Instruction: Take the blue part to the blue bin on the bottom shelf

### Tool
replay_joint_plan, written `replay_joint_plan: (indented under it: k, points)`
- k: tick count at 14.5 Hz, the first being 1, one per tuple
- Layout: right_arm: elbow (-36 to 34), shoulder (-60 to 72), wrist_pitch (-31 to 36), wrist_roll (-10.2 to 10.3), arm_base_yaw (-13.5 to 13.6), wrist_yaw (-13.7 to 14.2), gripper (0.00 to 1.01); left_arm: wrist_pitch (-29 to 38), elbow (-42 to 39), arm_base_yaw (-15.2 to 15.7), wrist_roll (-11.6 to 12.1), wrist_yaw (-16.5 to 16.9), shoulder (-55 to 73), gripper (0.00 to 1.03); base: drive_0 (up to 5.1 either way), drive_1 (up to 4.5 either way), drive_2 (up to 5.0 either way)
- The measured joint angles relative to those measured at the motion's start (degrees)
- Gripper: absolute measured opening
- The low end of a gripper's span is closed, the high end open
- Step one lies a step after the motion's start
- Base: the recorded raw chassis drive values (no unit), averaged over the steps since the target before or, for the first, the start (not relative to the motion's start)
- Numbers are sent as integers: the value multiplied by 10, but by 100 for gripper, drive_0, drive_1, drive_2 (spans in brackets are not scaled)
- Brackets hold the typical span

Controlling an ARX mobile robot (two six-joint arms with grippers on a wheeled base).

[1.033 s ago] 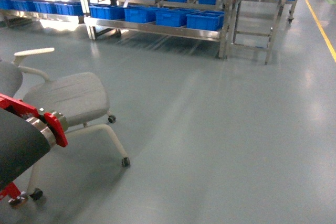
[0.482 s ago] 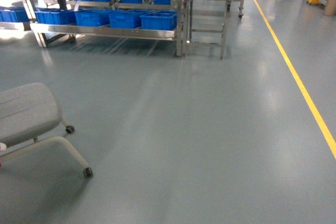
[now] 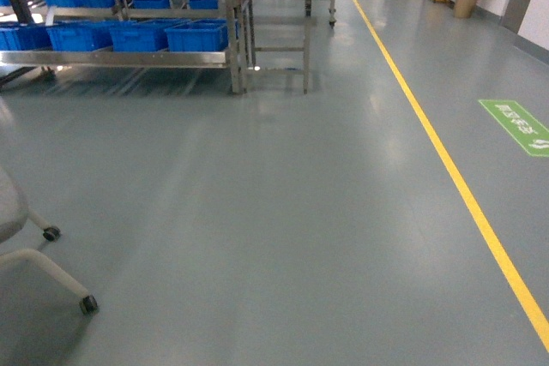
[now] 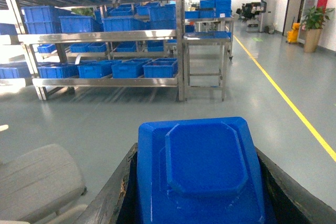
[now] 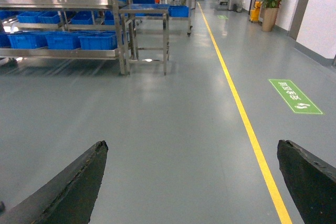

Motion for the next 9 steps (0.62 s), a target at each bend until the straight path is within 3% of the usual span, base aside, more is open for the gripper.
replay_joint_plan:
  k: [5, 9]
  points:
    - [0, 0, -1, 0, 0, -1, 98, 0, 0, 0, 0, 0, 0, 44, 0, 0, 0]
    - [0, 0, -1, 0, 0, -1, 98, 2, 0, 0, 0, 0, -1, 44, -2, 409, -413]
